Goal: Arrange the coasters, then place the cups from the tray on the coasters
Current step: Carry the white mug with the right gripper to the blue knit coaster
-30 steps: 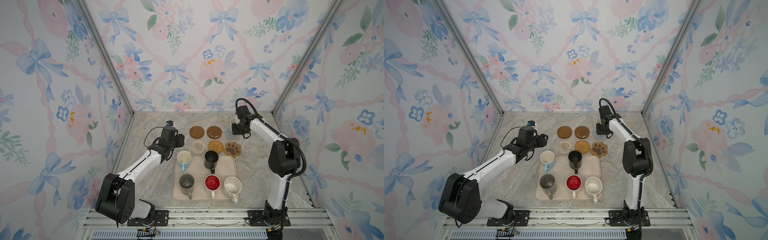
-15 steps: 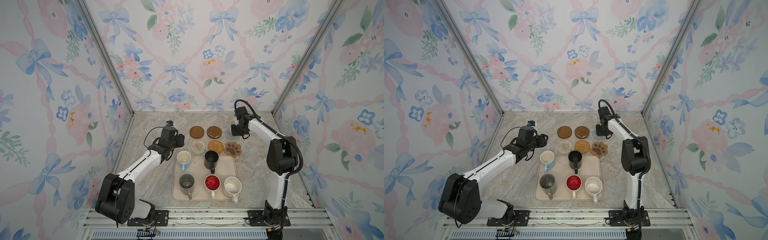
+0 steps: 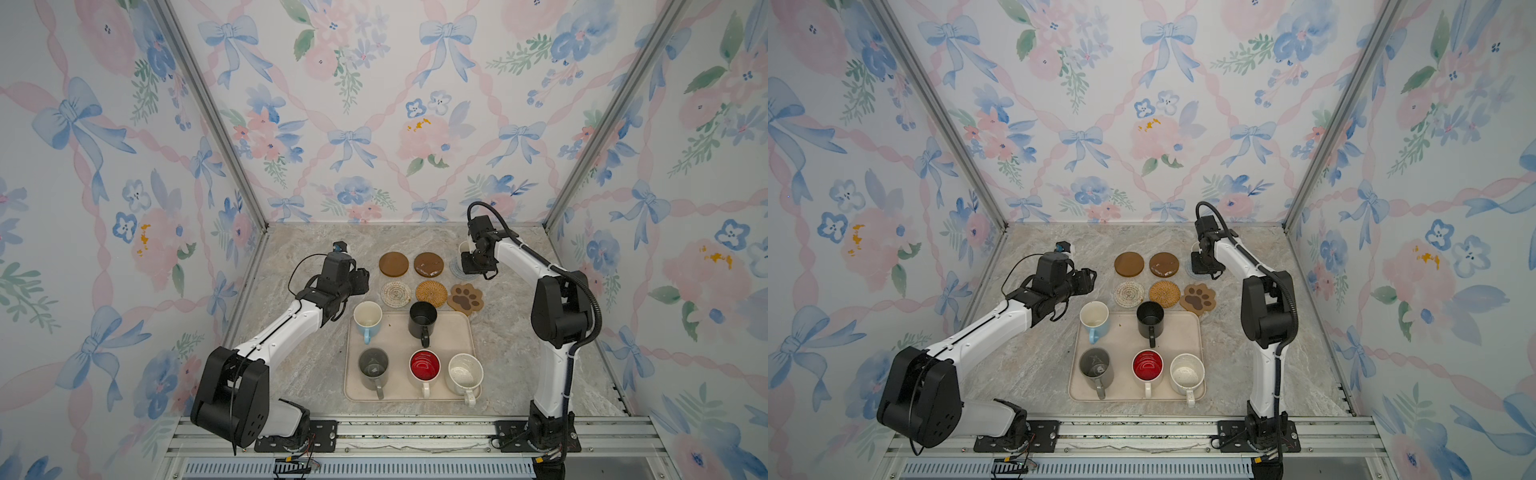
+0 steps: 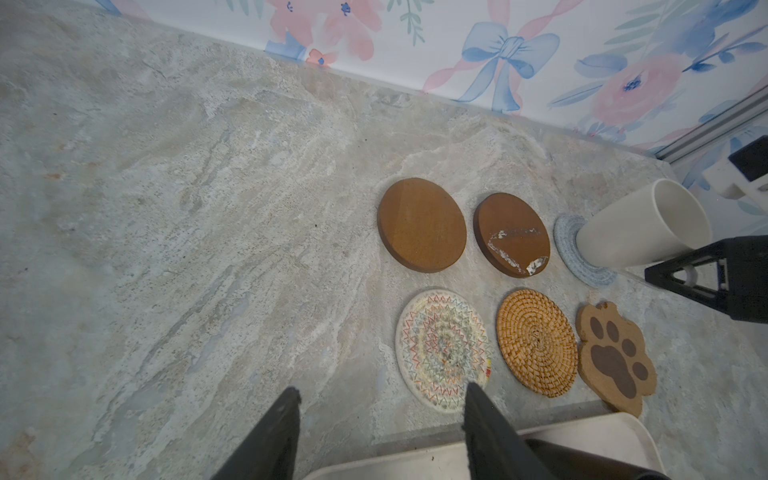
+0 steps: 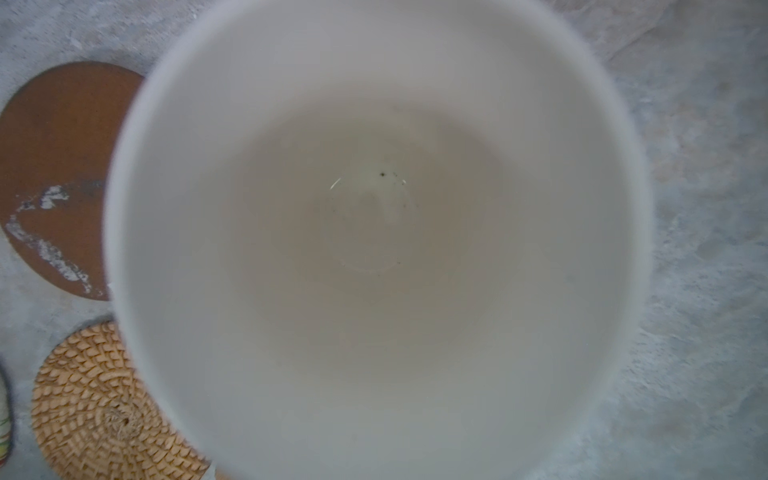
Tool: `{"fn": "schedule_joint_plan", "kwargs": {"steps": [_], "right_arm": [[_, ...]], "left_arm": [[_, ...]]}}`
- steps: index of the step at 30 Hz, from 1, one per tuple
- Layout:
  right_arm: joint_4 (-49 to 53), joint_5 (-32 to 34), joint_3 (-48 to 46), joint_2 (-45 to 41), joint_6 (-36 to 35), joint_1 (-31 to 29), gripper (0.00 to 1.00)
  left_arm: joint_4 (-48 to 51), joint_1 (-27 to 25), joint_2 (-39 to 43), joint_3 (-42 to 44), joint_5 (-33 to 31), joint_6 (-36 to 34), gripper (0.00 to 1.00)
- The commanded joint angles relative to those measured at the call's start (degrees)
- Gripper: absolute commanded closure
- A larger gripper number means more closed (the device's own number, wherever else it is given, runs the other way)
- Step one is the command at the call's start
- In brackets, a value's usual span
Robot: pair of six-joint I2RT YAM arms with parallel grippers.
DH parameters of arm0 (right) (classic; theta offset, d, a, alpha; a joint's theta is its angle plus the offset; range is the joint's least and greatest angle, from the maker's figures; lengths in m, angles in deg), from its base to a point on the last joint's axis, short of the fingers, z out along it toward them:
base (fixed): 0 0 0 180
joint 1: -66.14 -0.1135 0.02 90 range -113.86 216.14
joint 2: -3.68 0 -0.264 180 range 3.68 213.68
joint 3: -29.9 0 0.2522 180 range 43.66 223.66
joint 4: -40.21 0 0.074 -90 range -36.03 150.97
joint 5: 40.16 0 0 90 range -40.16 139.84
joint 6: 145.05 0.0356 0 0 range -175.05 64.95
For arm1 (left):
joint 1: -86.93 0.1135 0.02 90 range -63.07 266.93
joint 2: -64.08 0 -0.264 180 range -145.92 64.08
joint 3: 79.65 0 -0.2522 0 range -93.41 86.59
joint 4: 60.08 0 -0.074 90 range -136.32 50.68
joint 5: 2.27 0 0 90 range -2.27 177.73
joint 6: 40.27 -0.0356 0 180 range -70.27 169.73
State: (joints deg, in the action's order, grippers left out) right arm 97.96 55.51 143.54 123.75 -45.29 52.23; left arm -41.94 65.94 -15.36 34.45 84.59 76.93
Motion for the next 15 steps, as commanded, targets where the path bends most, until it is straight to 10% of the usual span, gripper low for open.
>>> {"fn": "schedule_joint_plan", "kwargs": {"steps": [1,15], "right_arm": [[0.0,0.6,1.1,0.4,-0.4,0.6,1.0],[-1.0,0.7,-1.4,-1.6,0.8,0.5,0.56]], "left_arm": [[0.5,-0.2,-0.6,0.5,0.8,0.2,0.4],[0.9,-0.2,1.0,1.0,0.6,0.1,0.41]]}}
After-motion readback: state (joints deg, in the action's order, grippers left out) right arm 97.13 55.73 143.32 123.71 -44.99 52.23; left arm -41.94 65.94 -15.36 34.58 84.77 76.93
